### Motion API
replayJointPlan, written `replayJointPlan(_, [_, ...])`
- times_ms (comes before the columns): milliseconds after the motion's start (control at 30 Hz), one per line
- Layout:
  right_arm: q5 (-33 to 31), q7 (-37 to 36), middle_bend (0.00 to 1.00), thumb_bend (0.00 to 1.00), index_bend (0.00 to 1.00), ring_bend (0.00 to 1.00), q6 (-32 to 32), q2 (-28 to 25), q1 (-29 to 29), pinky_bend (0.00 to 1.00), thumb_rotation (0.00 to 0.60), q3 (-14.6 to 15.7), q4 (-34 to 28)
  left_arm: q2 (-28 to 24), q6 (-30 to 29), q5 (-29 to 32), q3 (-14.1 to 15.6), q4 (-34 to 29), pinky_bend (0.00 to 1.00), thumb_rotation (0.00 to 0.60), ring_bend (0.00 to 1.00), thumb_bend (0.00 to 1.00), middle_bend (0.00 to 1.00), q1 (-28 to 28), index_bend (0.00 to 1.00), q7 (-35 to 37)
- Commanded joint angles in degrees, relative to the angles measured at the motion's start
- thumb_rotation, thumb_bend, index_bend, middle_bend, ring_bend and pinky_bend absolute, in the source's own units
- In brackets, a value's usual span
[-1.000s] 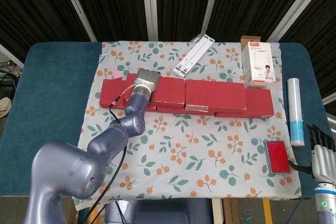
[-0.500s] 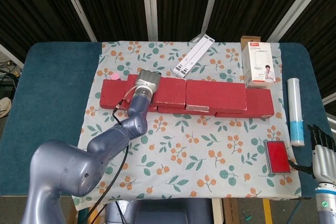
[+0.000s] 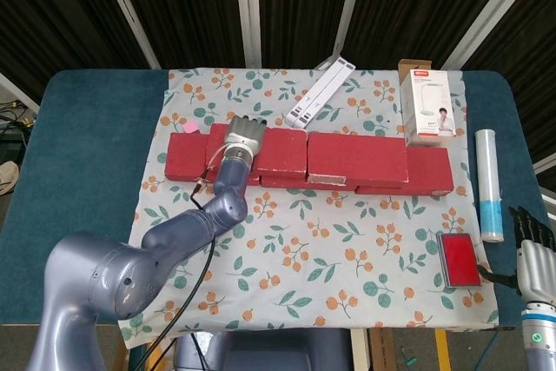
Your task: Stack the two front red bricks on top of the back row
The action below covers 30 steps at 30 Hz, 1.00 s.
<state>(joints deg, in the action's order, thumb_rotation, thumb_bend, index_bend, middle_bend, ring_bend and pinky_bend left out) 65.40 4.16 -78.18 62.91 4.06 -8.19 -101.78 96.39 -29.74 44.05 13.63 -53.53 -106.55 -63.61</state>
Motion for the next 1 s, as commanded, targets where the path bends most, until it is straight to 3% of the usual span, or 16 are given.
replayJointPlan(33, [-0.1, 0.2, 0.00, 0.03, 0.00, 0.00, 0.0, 0.0, 0.0, 0.00, 0.600, 0.0, 0.0, -0.5, -2.2, 1.1, -3.3, 0.1, 0.20, 0.600, 0.01, 0.00, 0.06, 1.1, 0.05, -4.0])
replayJointPlan(500, [-0.6, 0.8, 0.00, 0.03, 0.00, 0.00, 0.1, 0.2, 0.2, 0.00, 0.600, -0.1, -0.3, -2.3, -8.6, 0.8, -15.2, -1.0, 0.18, 0.600, 0.00, 0.00, 0.00, 5.3, 0.00, -16.0])
replayJointPlan(1000, [-1.5, 1.3, 0.00, 0.03, 0.00, 0.00, 0.6, 0.4, 0.4, 0.00, 0.600, -0.2, -0.3, -0.1, -11.0, -6.7, -24.3, 1.6, 0.18, 0.600, 0.00, 0.00, 0.04, 10.6, 0.01, -21.2])
